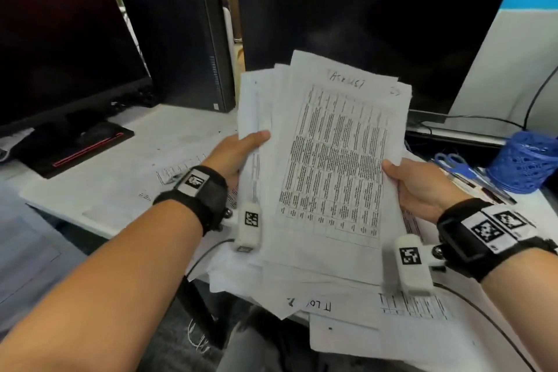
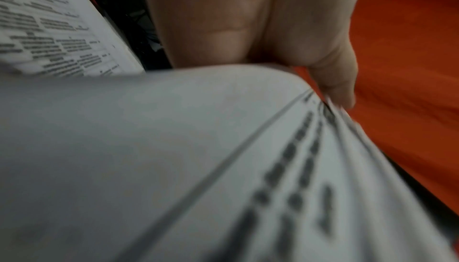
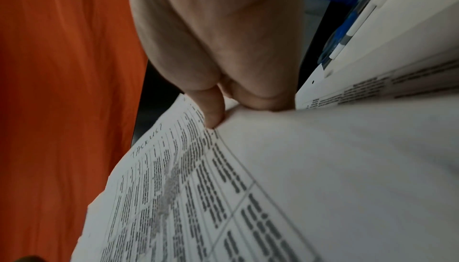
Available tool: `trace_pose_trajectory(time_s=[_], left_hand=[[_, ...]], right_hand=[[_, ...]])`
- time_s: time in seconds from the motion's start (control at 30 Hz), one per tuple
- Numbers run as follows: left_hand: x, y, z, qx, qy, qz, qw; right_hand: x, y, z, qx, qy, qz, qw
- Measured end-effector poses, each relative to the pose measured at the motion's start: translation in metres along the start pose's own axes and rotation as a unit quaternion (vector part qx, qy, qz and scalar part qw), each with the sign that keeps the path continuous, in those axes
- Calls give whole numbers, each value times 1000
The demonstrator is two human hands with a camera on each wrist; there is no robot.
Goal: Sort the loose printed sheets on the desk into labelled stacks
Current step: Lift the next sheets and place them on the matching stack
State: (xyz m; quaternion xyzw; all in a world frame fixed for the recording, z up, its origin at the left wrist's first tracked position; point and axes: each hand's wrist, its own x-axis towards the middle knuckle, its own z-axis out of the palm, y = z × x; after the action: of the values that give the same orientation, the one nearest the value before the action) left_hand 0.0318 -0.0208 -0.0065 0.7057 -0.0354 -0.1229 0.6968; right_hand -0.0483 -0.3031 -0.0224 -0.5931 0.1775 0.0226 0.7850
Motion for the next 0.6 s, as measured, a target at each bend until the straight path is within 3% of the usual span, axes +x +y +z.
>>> trace_pose_trajectory(time_s=[0.2,0.37,0.43,0.53,0.6], left_hand=[[-10,-9,30,35,-84,-15,996],[-9,-4,31,116,-79,17,990],[-10,-4,37,152,-81,25,985],[-14,-9,46,118,-72,27,990],[-19,-13,51,142,-91,18,986]], right_hand=[[7,5,-3,-48,55,-58,996],[3,-5,-13,-4,65,-93,993],[-3,-6,-16,4,31,-69,997],[-5,-1,-18,-53,-38,0,998],[5,4,-25,-122,-20,17,992]])
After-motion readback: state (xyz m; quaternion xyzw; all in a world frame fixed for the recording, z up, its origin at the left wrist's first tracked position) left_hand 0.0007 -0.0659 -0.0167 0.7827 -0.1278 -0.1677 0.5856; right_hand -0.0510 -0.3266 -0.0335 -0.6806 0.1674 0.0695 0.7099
